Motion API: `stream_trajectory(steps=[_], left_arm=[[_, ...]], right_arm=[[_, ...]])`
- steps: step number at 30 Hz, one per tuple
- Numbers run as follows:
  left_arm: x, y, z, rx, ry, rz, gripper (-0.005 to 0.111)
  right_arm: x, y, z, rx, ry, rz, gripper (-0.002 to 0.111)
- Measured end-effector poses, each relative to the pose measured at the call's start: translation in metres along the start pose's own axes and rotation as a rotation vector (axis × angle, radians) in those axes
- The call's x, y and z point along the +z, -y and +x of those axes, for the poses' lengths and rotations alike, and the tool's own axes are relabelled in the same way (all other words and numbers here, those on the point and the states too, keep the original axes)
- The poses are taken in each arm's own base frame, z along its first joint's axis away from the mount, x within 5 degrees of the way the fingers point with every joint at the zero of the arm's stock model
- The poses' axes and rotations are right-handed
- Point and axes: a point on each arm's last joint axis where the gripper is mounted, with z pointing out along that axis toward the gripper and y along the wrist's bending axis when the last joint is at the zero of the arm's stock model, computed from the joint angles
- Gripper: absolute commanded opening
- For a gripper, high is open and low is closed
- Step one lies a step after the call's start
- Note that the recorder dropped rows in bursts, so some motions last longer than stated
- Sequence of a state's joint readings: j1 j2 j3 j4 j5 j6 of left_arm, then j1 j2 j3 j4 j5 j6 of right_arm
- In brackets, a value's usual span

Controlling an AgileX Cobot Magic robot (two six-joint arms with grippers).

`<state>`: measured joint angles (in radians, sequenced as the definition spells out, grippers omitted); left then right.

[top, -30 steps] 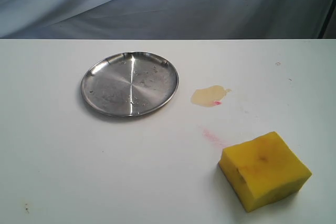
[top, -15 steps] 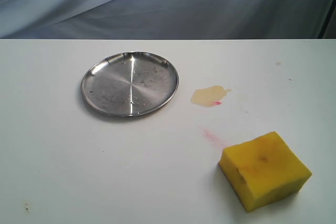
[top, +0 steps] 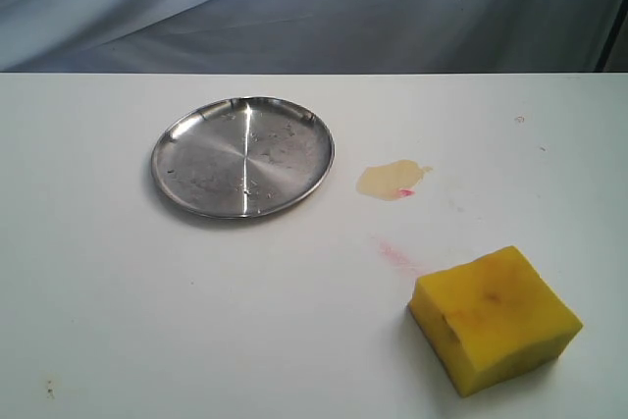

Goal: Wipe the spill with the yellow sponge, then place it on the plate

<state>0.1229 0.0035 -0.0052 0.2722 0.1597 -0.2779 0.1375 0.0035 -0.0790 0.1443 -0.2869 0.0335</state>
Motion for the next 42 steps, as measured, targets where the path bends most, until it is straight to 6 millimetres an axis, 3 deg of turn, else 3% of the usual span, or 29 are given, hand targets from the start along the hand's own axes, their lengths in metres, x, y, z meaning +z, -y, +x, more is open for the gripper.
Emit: stream_trajectory(steps=[6, 9, 15, 23, 31, 36, 42], left_arm=[[0.0, 0.0, 0.0, 0.0, 0.0, 0.0, 0.0], [0.0, 0.0, 0.0, 0.0, 0.0, 0.0, 0.0], [0.0, 0.0, 0.0, 0.0, 0.0, 0.0, 0.0], [0.0, 0.0, 0.0, 0.0, 0.0, 0.0, 0.0], [0.0, 0.0, 0.0, 0.0, 0.0, 0.0, 0.0], [0.0, 0.0, 0.0, 0.0, 0.0, 0.0, 0.0], [0.0, 0.0, 0.0, 0.0, 0.0, 0.0, 0.0]], right_arm=[[0.002, -0.012, -0.071, 0.004, 0.213, -0.036, 0.0], [0.003, -0.018, -0.096, -0.039, 0.245, -0.048, 0.0], [0.026, -0.022, -0.105, -0.08, 0.093, -0.042, 0.0], [0.073, -0.023, -0.085, -0.093, -0.296, -0.019, 0.0], [0.121, -0.025, -0.038, -0.045, -0.845, -0.019, 0.0], [0.139, -0.028, 0.0, 0.002, -1.163, -0.068, 0.0], [0.146, -0.029, 0.038, 0.0, -1.4, -0.111, 0.0]])
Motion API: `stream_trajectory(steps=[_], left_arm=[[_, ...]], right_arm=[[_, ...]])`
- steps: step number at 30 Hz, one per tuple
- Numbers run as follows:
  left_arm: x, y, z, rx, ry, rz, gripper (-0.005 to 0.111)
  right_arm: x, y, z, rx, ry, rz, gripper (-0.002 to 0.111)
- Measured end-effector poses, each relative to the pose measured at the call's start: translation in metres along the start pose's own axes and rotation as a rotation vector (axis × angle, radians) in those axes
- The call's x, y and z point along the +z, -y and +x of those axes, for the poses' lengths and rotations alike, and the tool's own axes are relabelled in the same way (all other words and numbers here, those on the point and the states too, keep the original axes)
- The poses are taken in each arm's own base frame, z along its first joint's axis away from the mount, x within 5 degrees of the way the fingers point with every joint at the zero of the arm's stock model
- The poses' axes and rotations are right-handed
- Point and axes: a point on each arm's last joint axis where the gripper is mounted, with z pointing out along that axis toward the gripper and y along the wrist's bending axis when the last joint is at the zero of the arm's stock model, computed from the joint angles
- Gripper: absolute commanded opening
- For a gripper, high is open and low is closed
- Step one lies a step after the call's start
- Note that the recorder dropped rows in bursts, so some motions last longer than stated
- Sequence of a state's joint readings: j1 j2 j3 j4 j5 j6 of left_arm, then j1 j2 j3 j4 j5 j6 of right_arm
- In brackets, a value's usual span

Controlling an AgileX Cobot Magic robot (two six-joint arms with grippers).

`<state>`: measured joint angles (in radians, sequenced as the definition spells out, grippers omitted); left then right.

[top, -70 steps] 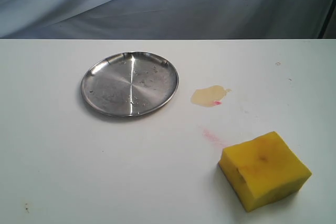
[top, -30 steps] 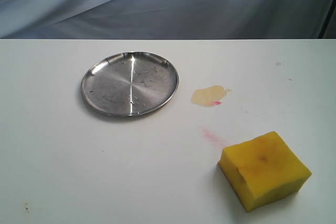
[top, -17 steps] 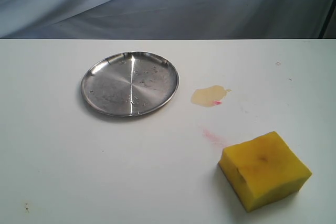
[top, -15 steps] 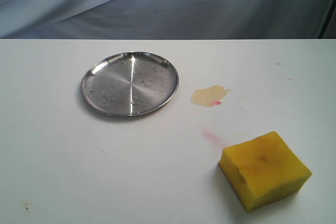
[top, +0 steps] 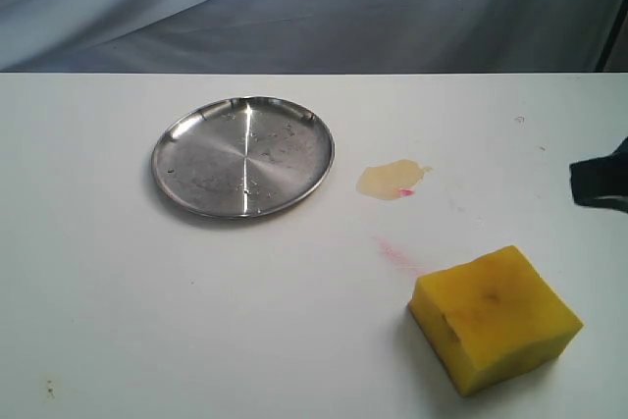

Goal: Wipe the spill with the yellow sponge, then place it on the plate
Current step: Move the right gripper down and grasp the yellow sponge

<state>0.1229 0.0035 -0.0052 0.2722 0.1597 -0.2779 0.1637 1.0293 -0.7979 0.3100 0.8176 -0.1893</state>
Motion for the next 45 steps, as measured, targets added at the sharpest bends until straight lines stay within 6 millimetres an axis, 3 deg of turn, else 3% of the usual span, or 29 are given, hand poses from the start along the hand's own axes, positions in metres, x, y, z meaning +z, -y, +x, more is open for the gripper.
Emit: stream_trajectory(steps=[3, 5, 7, 10, 12, 14, 29, 36, 38, 45], left_arm=[[0.0, 0.0, 0.0, 0.0, 0.0, 0.0, 0.0], [0.0, 0.0, 0.0, 0.0, 0.0, 0.0, 0.0], [0.0, 0.0, 0.0, 0.0, 0.0, 0.0, 0.0], [0.0, 0.0, 0.0, 0.0, 0.0, 0.0, 0.0], [0.0, 0.0, 0.0, 0.0, 0.0, 0.0, 0.0], [0.0, 0.0, 0.0, 0.0, 0.0, 0.0, 0.0], [0.0, 0.0, 0.0, 0.0, 0.0, 0.0, 0.0], [0.0, 0.0, 0.0, 0.0, 0.0, 0.0, 0.0], [0.0, 0.0, 0.0, 0.0, 0.0, 0.0, 0.0], [0.0, 0.0, 0.0, 0.0, 0.0, 0.0, 0.0]], right_arm=[[0.024, 0.004, 0.002, -0.014, -0.134, 0.006, 0.0], [0.034, 0.006, 0.003, -0.015, -0.176, 0.01, 0.006], [0.042, 0.005, 0.003, -0.029, -0.21, 0.007, 0.023], [0.054, 0.002, 0.005, -0.051, -0.261, 0.001, 0.06], [0.063, 0.001, 0.007, -0.086, -0.302, 0.01, 0.072], [0.072, 0.003, 0.008, -0.114, -0.339, 0.036, 0.075], [0.123, 0.018, 0.015, -0.053, -0.291, 0.108, 0.075], [0.14, 0.022, 0.022, -0.037, -0.354, 0.119, 0.074], [0.143, 0.023, 0.023, -0.026, -0.366, 0.122, 0.071], [0.153, 0.023, 0.028, 0.011, -0.403, 0.115, 0.033]])
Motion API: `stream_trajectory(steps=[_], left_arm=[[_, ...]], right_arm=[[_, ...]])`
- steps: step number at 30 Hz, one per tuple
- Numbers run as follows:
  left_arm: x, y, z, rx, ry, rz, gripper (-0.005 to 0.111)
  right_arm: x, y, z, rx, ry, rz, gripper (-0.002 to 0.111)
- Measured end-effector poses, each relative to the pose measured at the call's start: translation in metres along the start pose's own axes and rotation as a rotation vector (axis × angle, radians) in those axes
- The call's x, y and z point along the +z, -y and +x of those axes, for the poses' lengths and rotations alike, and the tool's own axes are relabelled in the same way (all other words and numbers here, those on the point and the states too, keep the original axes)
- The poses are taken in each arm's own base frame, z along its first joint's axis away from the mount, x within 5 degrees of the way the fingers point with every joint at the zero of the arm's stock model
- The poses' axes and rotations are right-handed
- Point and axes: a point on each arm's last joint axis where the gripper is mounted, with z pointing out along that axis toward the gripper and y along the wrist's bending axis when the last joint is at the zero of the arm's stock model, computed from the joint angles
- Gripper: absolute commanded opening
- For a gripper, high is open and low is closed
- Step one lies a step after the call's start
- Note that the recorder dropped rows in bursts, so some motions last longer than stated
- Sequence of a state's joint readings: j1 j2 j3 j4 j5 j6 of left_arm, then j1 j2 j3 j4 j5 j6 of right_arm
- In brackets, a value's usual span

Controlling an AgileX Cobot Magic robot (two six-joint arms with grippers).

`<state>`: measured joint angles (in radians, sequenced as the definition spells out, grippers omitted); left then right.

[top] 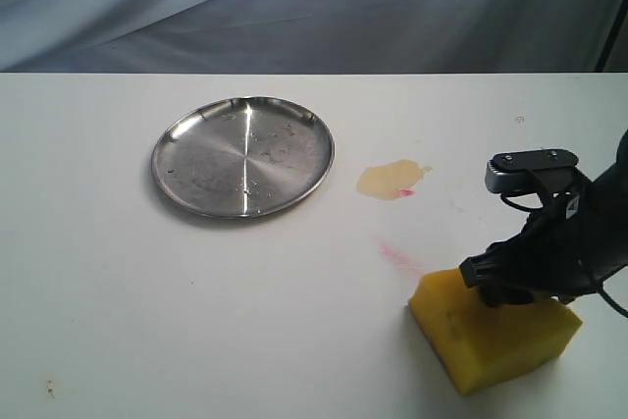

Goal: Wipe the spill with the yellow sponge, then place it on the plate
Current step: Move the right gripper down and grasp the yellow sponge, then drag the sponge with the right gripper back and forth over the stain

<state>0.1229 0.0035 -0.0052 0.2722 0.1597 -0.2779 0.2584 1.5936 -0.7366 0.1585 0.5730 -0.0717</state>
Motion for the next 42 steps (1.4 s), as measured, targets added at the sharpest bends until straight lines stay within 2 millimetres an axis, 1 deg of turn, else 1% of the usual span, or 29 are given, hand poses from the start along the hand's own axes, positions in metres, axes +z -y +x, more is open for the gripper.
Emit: stream_trajectory(steps=[3, 8, 11, 13, 18, 20, 22, 28, 32, 35, 40, 42], left_arm=[[0.0, 0.0, 0.0, 0.0, 0.0, 0.0, 0.0], [0.0, 0.0, 0.0, 0.0, 0.0, 0.0, 0.0], [0.0, 0.0, 0.0, 0.0, 0.0, 0.0, 0.0], [0.0, 0.0, 0.0, 0.0, 0.0, 0.0, 0.0], [0.0, 0.0, 0.0, 0.0, 0.0, 0.0, 0.0], [0.0, 0.0, 0.0, 0.0, 0.0, 0.0, 0.0], [0.0, 0.0, 0.0, 0.0, 0.0, 0.0, 0.0], [0.0, 0.0, 0.0, 0.0, 0.0, 0.0, 0.0], [0.0, 0.0, 0.0, 0.0, 0.0, 0.0, 0.0], [0.0, 0.0, 0.0, 0.0, 0.0, 0.0, 0.0], [0.0, 0.0, 0.0, 0.0, 0.0, 0.0, 0.0], [0.0, 0.0, 0.0, 0.0, 0.0, 0.0, 0.0]], right_arm=[[0.005, 0.0, 0.0, 0.017, -0.018, -0.008, 0.019], [0.008, -0.001, -0.002, 0.044, -0.01, -0.022, 0.001], [0.007, -0.003, -0.008, 0.061, 0.007, -0.031, 0.0], [0.006, -0.003, -0.015, 0.063, 0.035, -0.033, 0.0], [-0.003, -0.004, -0.043, 0.06, 0.164, -0.033, 0.0], [-0.003, -0.005, -0.056, 0.064, 0.201, -0.033, 0.0], [0.002, -0.005, -0.068, 0.069, 0.224, -0.031, 0.0], [0.025, -0.005, -0.108, 0.084, 0.254, -0.031, 0.0], [0.033, -0.006, -0.139, 0.107, 0.303, -0.04, 0.0], [0.04, -0.006, -0.158, 0.118, 0.325, -0.046, 0.0], [0.048, -0.01, -0.182, 0.127, 0.303, -0.062, 0.0], [0.056, -0.013, -0.185, 0.121, 0.263, -0.067, 0.0]])
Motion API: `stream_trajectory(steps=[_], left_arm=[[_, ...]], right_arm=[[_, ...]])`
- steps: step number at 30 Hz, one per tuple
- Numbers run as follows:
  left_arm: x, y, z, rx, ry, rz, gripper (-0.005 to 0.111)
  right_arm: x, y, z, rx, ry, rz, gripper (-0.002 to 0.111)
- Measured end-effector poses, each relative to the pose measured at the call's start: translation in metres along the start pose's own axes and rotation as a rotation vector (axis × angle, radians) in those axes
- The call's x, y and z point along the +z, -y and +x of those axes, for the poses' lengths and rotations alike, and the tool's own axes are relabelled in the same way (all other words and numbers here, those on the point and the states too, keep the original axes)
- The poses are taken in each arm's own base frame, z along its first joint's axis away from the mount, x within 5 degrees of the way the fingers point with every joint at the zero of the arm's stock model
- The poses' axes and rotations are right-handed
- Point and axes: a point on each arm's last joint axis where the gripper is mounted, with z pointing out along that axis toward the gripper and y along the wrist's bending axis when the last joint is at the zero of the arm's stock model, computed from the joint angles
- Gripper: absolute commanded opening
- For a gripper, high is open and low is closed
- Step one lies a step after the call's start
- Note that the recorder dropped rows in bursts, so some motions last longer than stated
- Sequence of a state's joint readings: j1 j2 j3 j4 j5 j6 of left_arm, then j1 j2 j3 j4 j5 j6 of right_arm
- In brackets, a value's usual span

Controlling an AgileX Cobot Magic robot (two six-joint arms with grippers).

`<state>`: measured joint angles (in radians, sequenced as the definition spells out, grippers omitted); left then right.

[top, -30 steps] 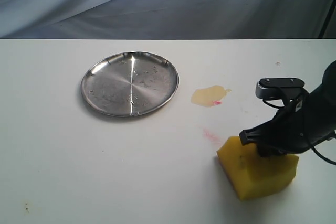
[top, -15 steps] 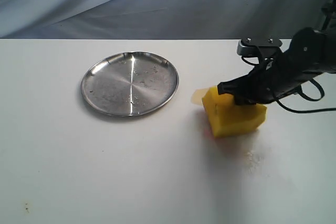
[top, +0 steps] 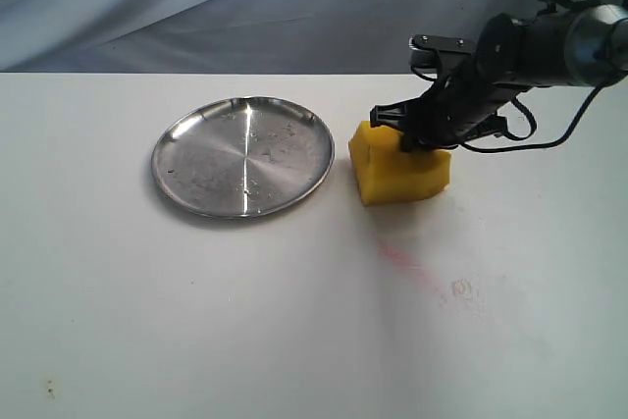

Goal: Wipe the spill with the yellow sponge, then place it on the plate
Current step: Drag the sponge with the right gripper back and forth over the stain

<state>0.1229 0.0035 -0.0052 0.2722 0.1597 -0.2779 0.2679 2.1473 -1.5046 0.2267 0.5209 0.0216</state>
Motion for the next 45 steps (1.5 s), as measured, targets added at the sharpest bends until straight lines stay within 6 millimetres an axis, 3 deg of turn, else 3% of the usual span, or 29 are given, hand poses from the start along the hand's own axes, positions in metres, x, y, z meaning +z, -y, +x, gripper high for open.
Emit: stream_trajectory(steps=[5, 8, 12, 16, 29, 39, 45], left_arm=[[0.0, 0.0, 0.0, 0.0, 0.0, 0.0, 0.0], [0.0, 0.0, 0.0, 0.0, 0.0, 0.0, 0.0], [0.0, 0.0, 0.0, 0.0, 0.0, 0.0, 0.0], [0.0, 0.0, 0.0, 0.0, 0.0, 0.0, 0.0], [0.0, 0.0, 0.0, 0.0, 0.0, 0.0, 0.0], [0.0, 0.0, 0.0, 0.0, 0.0, 0.0, 0.0], [0.0, 0.0, 0.0, 0.0, 0.0, 0.0, 0.0]], right_arm=[[0.005, -0.004, 0.001, -0.004, -0.038, -0.004, 0.0], [0.005, -0.004, 0.003, -0.008, -0.054, -0.003, 0.013], [0.005, -0.004, 0.003, -0.016, -0.058, -0.003, 0.039], [0.005, -0.003, 0.003, -0.039, -0.06, 0.007, 0.049], [0.0, -0.006, 0.009, -0.122, -0.133, 0.037, 0.049], [-0.029, -0.003, 0.037, -0.158, -0.219, 0.067, 0.049], [-0.03, 0.007, 0.044, -0.106, -0.192, 0.085, 0.048]])
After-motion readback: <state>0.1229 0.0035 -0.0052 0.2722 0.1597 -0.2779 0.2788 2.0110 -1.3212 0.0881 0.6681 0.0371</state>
